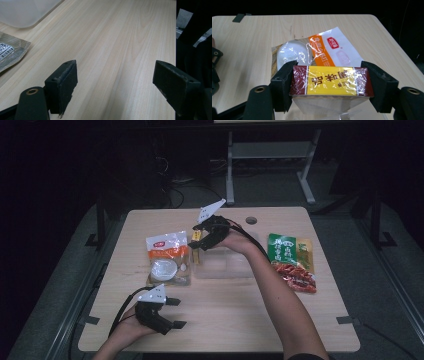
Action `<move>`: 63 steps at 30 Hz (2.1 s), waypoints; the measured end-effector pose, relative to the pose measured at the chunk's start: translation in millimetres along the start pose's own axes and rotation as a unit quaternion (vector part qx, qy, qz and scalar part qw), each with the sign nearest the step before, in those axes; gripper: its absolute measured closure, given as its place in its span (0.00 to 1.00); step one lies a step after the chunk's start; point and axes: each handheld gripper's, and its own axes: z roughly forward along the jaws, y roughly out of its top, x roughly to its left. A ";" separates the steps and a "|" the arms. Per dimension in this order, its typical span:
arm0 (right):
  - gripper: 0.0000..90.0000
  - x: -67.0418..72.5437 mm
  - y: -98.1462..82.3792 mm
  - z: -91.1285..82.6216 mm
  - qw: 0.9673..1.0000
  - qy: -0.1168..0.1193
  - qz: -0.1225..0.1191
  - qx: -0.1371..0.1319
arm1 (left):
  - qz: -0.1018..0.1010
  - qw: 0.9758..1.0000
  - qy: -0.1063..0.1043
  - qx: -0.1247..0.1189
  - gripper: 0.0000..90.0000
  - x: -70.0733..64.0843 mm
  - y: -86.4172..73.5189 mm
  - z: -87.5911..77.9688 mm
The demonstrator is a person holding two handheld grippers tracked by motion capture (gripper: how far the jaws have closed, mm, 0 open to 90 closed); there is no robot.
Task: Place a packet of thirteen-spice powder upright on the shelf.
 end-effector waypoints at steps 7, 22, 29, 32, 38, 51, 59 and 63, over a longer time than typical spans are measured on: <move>0.35 -0.6 -3.2 9.7 1.000 0.006 0.006 0.009 | -0.004 1.000 -0.003 0.004 0.22 0.0 -0.1 1.4; 0.35 -0.1 -10.0 25.1 0.999 0.015 0.004 0.032 | -0.030 0.999 -0.034 0.010 0.16 -0.6 1.7 4.6; 0.34 -1.6 -12.9 27.1 0.999 0.018 0.018 0.028 | -0.022 1.000 -0.021 0.003 0.12 -2.0 0.3 4.5; 0.29 -1.8 -14.0 27.5 0.999 0.017 0.025 0.037 | -0.024 1.000 -0.021 0.001 0.12 -1.6 0.1 4.4; 0.19 -2.8 -11.2 7.4 0.999 -0.005 0.040 0.014 | -0.027 0.999 -0.017 -0.004 0.12 -0.9 0.1 2.4; 0.19 22.9 -26.9 -32.6 0.999 -0.013 0.048 0.011 | -0.027 0.999 0.017 0.004 0.14 4.4 -4.5 0.1; 0.23 55.2 -55.1 -56.7 0.997 -0.029 0.077 0.017 | -0.017 0.999 0.029 0.005 0.15 3.0 -3.7 1.6; 0.24 64.4 -65.1 -61.8 0.997 -0.026 0.075 0.012 | -0.012 0.999 0.032 0.012 0.15 2.0 -2.0 5.1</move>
